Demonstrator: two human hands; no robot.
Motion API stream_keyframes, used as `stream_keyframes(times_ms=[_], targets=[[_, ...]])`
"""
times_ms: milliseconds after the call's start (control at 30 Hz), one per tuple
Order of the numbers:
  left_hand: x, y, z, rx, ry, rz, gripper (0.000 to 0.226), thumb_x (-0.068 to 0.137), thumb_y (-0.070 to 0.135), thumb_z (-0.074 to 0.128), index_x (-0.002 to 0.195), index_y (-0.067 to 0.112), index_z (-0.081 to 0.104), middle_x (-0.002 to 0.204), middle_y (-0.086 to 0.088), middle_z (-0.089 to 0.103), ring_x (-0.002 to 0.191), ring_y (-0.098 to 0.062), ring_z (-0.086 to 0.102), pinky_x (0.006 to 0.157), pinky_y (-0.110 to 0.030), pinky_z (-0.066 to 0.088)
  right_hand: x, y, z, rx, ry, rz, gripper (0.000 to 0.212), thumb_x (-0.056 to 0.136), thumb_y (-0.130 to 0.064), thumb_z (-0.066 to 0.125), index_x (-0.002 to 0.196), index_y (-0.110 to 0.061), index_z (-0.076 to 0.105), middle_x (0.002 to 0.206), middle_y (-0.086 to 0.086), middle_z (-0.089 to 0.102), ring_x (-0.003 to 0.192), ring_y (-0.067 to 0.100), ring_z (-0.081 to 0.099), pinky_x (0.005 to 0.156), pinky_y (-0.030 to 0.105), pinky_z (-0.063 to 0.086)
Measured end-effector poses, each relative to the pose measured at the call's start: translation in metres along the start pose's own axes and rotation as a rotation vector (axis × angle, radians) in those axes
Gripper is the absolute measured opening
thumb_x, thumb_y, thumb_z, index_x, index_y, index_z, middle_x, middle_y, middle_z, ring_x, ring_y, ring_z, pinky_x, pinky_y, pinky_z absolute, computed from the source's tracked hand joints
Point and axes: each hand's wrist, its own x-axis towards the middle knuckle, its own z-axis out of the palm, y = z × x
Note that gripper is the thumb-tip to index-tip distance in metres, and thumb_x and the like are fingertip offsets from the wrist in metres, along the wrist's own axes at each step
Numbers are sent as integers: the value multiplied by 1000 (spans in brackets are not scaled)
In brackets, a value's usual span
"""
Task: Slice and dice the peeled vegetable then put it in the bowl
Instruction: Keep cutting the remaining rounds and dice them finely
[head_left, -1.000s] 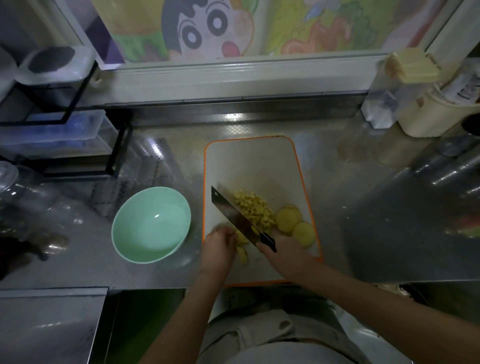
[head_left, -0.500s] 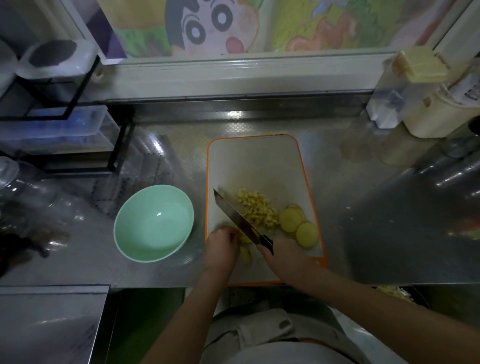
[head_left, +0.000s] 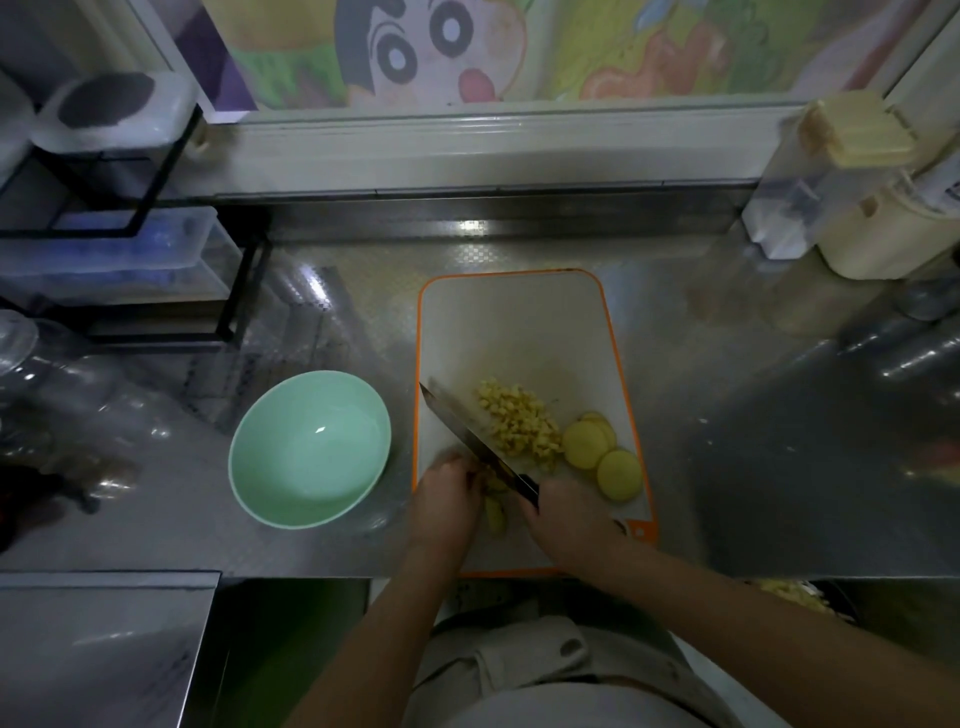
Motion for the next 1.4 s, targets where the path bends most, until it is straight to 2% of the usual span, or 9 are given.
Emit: stream_keyframes(times_ms=[133,233,333,433,633,967,1100,1233,1400], targets=[[0,-2,1,-2,-3,5,22,86,11,52,96,11,71,98,-10,69,87,-26,62,71,-33,46,-3,-4,-1,-15,-13,-16,37,100,-37,38,87,-10,59,85,8,62,85,25,61,54,26,33],[-2,-2,1,0,10,27,20,86,11,53,94,10,72,96,-11,69,86,-27,62,70,-34,47,-1,-7,-2,-7,-32,-24,37,100,-37,37,94,-8,59,96,14,64,84,27,60,54,27,32],[-4,0,0,0,37,34,18,89,15,54,92,8,71,95,-12,69,85,-28,62,69,-32,43,4,-1,-2,71,-68,-12,34,100,-36,39,83,-10,52,75,9,55,75,27,54,45,29,28],[-5,2,-1,-14,55,41,18,89,14,55,94,7,71,96,-12,69,86,-28,62,68,-29,41,9,7,-2,127,-61,-25,35,99,-36,41,76,-11,46,76,14,53,69,23,49,46,31,28],[-8,5,-2,16,61,44,18,89,16,56,92,7,71,94,-13,70,85,-29,63,71,-33,45,13,15,-10,233,-48,-10,44,100,-35,40,61,-17,33,58,2,38,49,14,34,45,28,25],[-19,7,-7,-143,111,19,26,89,11,58,114,6,63,110,-13,65,99,-27,61,85,-26,43,0,12,-23,289,-29,-33,45,98,-43,41,61,-19,33,60,-1,38,52,9,36,49,23,29],[-19,9,-8,-161,107,-33,13,86,6,60,97,2,65,95,-15,66,87,-28,62,70,-18,36,-13,11,-22,243,-23,-45,48,98,-44,40,60,-15,35,58,0,38,51,13,38,45,24,28],[-16,10,-7,-153,109,-30,8,85,4,58,84,0,65,86,-18,66,79,-28,61,67,-25,39,-21,8,-20,176,-70,-19,46,99,-48,32,64,-19,38,64,0,44,70,21,48,66,28,38],[-14,10,-6,-121,125,-42,15,83,2,57,71,-1,64,78,-18,63,68,-26,56,57,-18,27,-25,5,-18,130,-30,-52,44,100,-43,36,81,-6,49,70,7,48,70,22,50,55,29,35]])
